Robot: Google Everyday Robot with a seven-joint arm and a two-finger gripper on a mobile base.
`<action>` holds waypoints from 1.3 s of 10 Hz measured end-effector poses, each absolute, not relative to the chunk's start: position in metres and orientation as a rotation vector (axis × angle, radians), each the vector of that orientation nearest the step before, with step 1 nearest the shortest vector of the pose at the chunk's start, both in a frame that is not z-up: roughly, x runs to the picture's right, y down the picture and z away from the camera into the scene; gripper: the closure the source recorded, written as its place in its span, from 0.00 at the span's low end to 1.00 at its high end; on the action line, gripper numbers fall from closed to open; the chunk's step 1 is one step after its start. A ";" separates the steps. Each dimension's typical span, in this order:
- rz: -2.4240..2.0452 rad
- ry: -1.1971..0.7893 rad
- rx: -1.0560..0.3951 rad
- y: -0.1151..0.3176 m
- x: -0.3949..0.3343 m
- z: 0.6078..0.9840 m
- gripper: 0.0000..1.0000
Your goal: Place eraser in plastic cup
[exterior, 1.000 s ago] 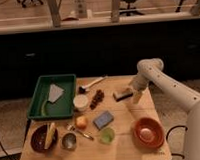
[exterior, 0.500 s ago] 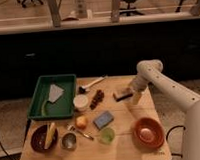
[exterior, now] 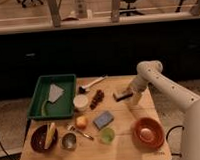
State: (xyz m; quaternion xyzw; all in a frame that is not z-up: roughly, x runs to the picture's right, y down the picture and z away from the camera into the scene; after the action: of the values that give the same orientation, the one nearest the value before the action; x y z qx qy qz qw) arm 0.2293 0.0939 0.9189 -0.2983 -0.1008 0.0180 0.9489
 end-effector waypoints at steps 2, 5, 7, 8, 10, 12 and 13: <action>0.034 -0.207 -0.607 0.095 0.231 0.920 0.20; 0.025 -0.211 -0.605 0.095 0.232 0.922 0.20; 0.018 -0.212 -0.605 0.096 0.233 0.923 0.20; 0.015 -0.213 -0.605 0.096 0.233 0.924 0.20; 0.008 -0.216 -0.603 0.097 0.233 0.925 0.20; 0.000 -0.219 -0.601 0.096 0.234 0.927 0.20; -0.002 -0.220 -0.602 0.097 0.234 0.927 0.20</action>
State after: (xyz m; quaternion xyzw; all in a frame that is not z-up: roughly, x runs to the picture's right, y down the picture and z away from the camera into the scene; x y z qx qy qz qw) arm 0.2341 0.0969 0.9270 -0.2957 -0.1079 -0.0009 0.9492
